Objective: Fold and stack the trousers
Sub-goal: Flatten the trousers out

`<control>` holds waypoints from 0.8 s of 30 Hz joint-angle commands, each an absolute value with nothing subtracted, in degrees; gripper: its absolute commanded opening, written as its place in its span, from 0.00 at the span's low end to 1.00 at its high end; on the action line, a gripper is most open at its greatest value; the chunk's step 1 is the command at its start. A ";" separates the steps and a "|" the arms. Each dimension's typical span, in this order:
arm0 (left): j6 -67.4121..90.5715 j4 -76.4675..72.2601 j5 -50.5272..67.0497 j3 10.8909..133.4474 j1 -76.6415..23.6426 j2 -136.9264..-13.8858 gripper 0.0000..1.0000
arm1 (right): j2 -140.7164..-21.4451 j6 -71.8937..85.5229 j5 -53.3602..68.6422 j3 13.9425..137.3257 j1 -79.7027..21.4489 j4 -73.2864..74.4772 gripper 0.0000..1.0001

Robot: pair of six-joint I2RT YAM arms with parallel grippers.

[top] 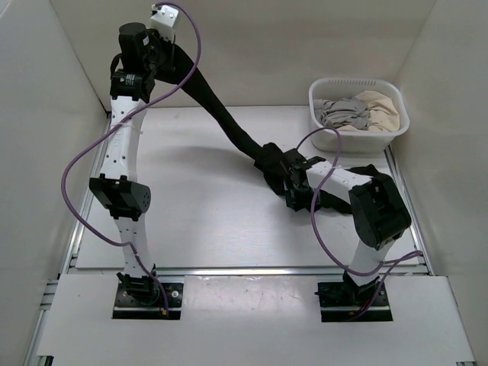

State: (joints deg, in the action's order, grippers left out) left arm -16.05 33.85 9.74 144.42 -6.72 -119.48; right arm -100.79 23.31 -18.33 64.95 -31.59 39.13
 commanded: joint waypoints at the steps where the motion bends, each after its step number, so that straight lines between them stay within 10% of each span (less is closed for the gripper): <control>1: -16.52 32.96 8.35 143.71 -7.21 -114.35 0.14 | -102.91 23.55 -20.30 66.70 -31.46 36.22 0.69; 7: -17.05 33.48 8.35 143.70 -7.21 -113.73 0.14 | -107.57 23.55 -19.51 66.18 -30.94 34.98 0.68; 11: -17.05 33.49 8.35 142.56 -7.21 -112.59 0.14 | -109.15 24.08 -17.94 65.65 -30.23 34.10 0.00; 17: -17.58 34.01 7.82 142.03 -7.21 -112.06 0.14 | -101.88 18.12 -2.94 68.37 -31.98 35.33 0.00; 24: -18.11 34.01 6.42 142.65 -7.21 -116.62 0.14 | -100.80 5.81 14.05 98.92 -44.11 56.11 0.00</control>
State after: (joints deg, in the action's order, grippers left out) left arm -17.63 34.28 8.47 142.21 -7.14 -116.68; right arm -103.37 12.73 2.66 86.15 -40.42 46.33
